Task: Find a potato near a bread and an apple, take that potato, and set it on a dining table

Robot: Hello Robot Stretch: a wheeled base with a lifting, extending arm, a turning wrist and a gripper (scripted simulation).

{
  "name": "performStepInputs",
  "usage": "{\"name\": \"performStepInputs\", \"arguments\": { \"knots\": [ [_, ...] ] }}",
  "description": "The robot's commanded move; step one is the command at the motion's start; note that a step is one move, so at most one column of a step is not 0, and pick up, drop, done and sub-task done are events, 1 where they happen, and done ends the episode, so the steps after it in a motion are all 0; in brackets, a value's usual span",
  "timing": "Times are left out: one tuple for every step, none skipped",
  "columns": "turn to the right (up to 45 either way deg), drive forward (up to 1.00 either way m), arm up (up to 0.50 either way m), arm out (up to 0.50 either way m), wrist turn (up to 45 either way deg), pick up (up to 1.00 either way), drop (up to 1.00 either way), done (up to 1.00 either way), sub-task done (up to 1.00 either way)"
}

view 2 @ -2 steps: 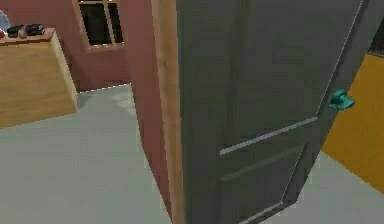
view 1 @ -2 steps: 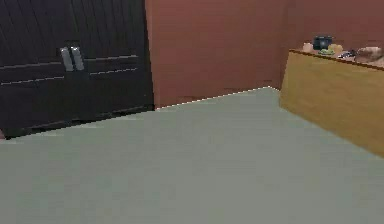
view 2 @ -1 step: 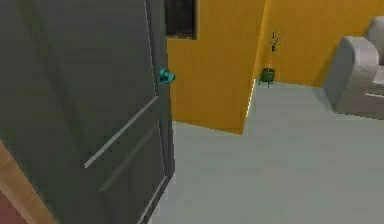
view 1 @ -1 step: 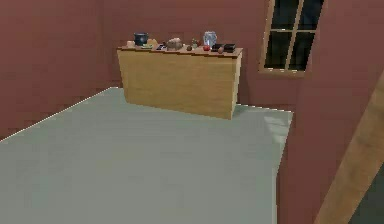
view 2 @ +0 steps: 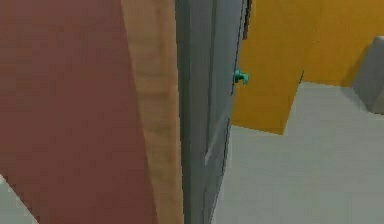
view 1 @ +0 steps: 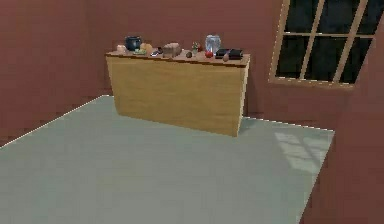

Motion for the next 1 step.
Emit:
{"name": "performStepInputs", "arguments": {
  "knots": [
    [6.0,0.00,0.00,0.00,0.0,0.00,0.00,0.00,0.00]
  ]
}}
